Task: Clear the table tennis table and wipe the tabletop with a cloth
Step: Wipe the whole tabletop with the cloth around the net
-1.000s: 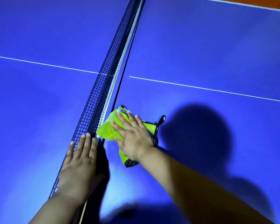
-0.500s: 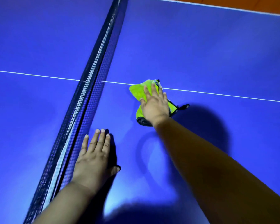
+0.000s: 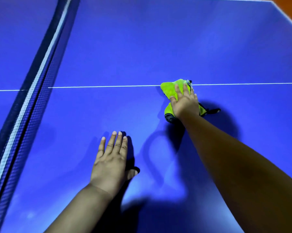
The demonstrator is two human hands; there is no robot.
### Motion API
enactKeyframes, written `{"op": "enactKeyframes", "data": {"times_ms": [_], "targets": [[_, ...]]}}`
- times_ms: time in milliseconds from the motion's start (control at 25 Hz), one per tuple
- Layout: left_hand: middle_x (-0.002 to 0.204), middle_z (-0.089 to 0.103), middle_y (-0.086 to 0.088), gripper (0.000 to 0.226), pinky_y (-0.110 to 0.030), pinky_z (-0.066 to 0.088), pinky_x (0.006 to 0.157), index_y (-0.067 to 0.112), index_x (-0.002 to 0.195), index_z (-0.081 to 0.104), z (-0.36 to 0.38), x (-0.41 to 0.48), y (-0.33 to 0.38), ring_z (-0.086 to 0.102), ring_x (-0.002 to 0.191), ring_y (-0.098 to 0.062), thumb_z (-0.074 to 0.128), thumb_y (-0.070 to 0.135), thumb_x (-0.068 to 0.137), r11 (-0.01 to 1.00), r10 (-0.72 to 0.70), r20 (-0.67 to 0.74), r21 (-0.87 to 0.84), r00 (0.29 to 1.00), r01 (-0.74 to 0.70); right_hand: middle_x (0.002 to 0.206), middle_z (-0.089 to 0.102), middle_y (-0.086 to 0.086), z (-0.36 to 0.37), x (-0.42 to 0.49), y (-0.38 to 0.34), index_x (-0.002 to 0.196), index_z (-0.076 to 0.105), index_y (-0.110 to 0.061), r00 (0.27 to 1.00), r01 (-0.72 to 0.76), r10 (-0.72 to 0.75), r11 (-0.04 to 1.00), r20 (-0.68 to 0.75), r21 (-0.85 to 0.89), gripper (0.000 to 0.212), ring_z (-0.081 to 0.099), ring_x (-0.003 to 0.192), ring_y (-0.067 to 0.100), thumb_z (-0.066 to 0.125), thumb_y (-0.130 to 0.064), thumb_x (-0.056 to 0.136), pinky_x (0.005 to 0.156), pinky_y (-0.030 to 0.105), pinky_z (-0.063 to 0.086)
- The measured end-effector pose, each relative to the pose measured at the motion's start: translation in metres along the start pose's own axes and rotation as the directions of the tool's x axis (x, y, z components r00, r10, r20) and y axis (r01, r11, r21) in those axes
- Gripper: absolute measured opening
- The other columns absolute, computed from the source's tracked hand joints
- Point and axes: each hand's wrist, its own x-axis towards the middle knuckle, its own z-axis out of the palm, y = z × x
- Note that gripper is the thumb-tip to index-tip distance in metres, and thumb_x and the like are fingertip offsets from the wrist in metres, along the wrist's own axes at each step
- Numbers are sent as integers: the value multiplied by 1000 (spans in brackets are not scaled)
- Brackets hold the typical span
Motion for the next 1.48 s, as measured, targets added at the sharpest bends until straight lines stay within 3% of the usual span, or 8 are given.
{"op": "enactKeyframes", "data": {"times_ms": [280,440,560,640,760,1040,1320,1480], "targets": [[129,56,-18,108,-40,9,109,-2,122,58,1,-46,43,49,124,-29,81,63,39,999,-6,107,-34,994,9,162,5,5,-18,-74,88,152,20,-31,990,-140,138,989,38,39,58,3,148,28,39,-39,98,118,42,9],[129,57,-15,92,-37,8,111,0,120,60,1,-78,57,40,126,-22,42,67,59,995,-27,171,-94,985,44,162,-1,1,-17,-132,85,151,17,-39,987,-129,123,991,103,46,62,-3,148,28,43,-41,95,118,42,4],[127,59,-15,92,-36,7,111,1,118,63,3,-107,68,36,126,-21,37,66,59,990,-6,218,-135,976,36,162,0,0,-15,-184,75,150,14,-43,985,-63,67,998,160,-27,65,-2,148,28,45,-45,93,118,44,4],[124,60,-16,91,-36,6,110,0,115,64,4,-126,70,36,123,-22,36,64,58,988,8,219,-151,976,26,160,18,6,-10,-224,64,147,29,-40,991,13,-2,996,135,-83,62,18,145,35,46,-48,89,115,53,21],[119,63,-18,91,-35,5,110,-2,111,66,5,-155,66,37,120,-23,44,65,53,986,33,208,-166,978,2,142,49,11,-2,-281,51,132,55,-34,988,64,-56,996,141,-55,62,52,124,42,40,-52,74,94,60,44],[115,65,-17,96,-33,3,111,-3,108,67,-5,-253,31,63,107,-31,59,62,38,986,81,365,-164,927,-21,148,43,5,17,-426,9,135,46,-39,974,180,-175,983,141,-27,64,47,130,35,44,-53,73,98,54,41],[108,68,-18,91,-29,-2,114,-1,112,55,6,-375,9,43,111,-24,36,64,52,949,226,367,-293,902,-118,145,45,2,28,-575,-12,131,43,-41,934,229,-215,973,285,-16,75,58,120,29,59,-52,58,88,42,52],[106,68,-18,89,-28,-3,113,-1,108,62,5,-414,21,47,111,-26,35,63,53,931,328,360,-280,873,-235,132,59,-5,15,-641,-5,125,45,-41,927,171,-145,984,347,-45,64,67,98,26,42,-45,62,71,29,54]]}}
